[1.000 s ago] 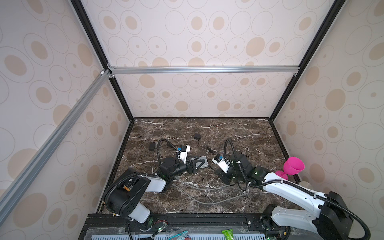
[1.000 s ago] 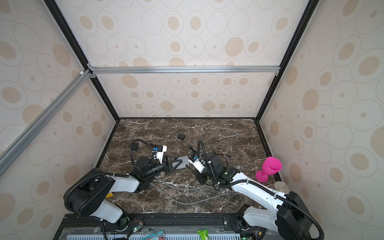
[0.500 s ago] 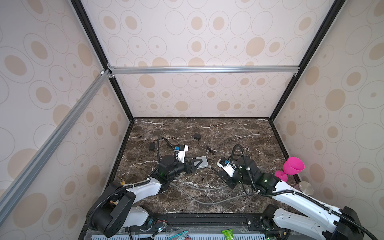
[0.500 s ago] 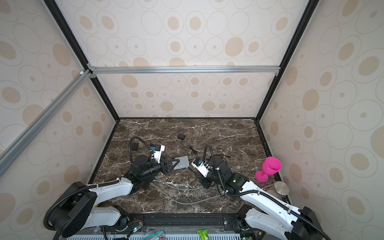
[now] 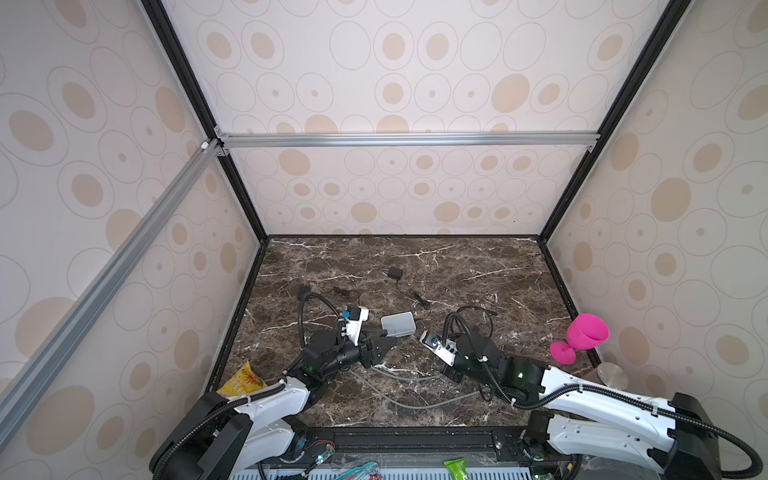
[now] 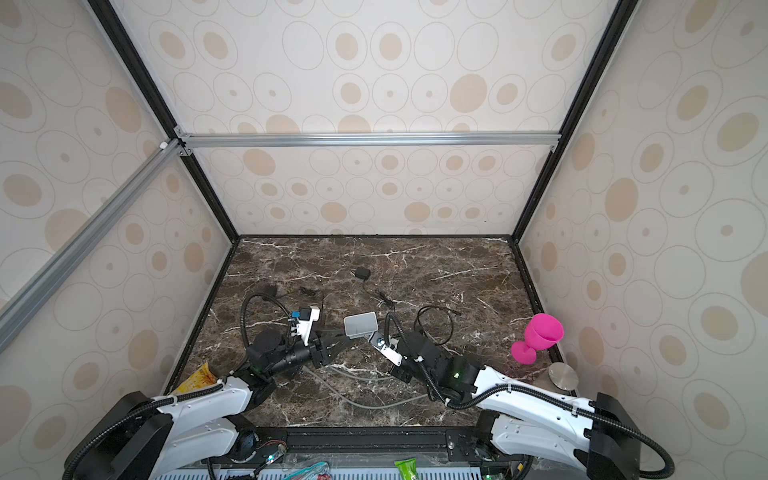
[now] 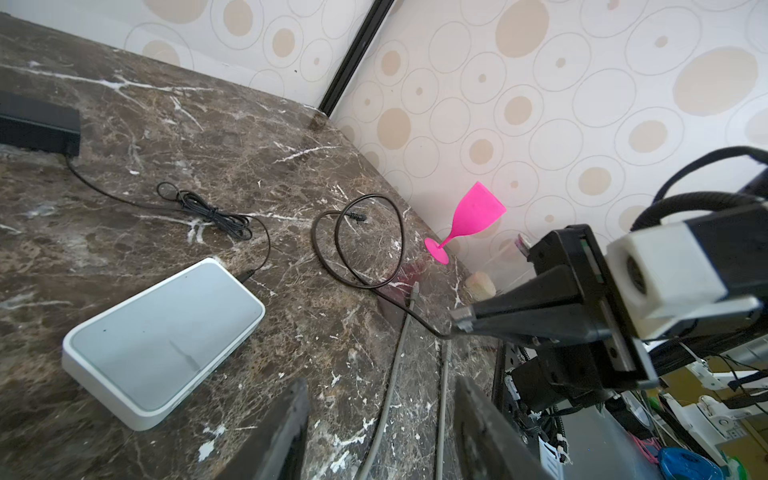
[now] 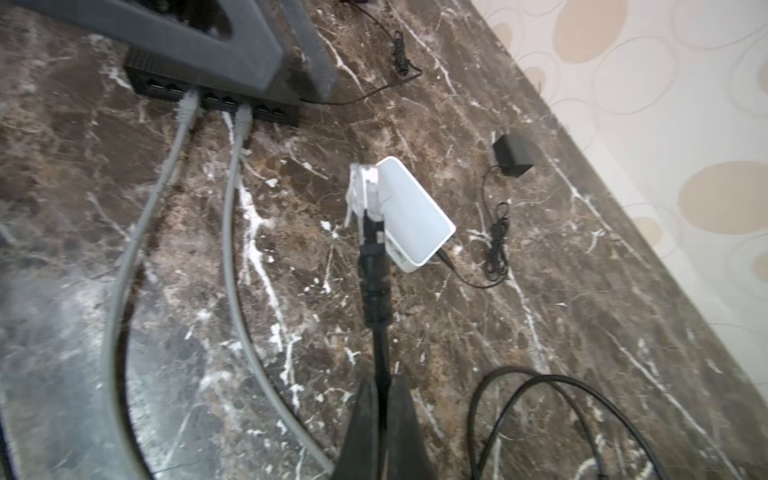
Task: Insert the plug into the switch port
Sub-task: 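Bring the clear ethernet plug up to the black switch ports with the right gripper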
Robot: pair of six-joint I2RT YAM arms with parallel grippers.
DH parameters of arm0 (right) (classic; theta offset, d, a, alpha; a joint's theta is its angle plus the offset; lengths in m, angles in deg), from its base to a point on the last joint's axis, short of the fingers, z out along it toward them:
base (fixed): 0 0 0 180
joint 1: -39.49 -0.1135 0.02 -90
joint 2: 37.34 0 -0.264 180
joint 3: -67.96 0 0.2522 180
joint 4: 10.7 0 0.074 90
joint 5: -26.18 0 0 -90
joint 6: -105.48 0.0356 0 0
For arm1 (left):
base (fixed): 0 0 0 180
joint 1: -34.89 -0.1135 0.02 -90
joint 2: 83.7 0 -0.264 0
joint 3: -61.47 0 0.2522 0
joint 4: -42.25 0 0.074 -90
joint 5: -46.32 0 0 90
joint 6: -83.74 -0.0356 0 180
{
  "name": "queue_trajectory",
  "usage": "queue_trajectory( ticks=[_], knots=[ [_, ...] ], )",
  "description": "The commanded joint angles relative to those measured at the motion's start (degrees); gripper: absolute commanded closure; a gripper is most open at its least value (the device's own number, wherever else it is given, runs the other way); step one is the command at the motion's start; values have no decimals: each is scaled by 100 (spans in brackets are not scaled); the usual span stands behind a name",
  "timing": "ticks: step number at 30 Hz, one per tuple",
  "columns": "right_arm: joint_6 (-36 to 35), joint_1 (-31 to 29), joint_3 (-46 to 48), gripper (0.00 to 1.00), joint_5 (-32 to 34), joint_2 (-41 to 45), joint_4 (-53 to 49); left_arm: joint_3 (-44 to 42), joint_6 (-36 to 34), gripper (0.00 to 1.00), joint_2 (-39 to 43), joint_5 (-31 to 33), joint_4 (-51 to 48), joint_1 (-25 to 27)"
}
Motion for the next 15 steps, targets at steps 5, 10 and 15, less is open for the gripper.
queue_trajectory(
  ticks=[5,10,15],
  knots=[
    [-532,-43,-321,100,-194,359,-518,32,-8,43,69,-113,311,-29],
    [225,534,-1086,100,-2277,279,-1752,274,-278,41,275,-90,-217,-36],
    [942,1302,-1745,100,-4100,-164,-2613,561,-1196,39,918,423,-1224,-29]
  ],
)
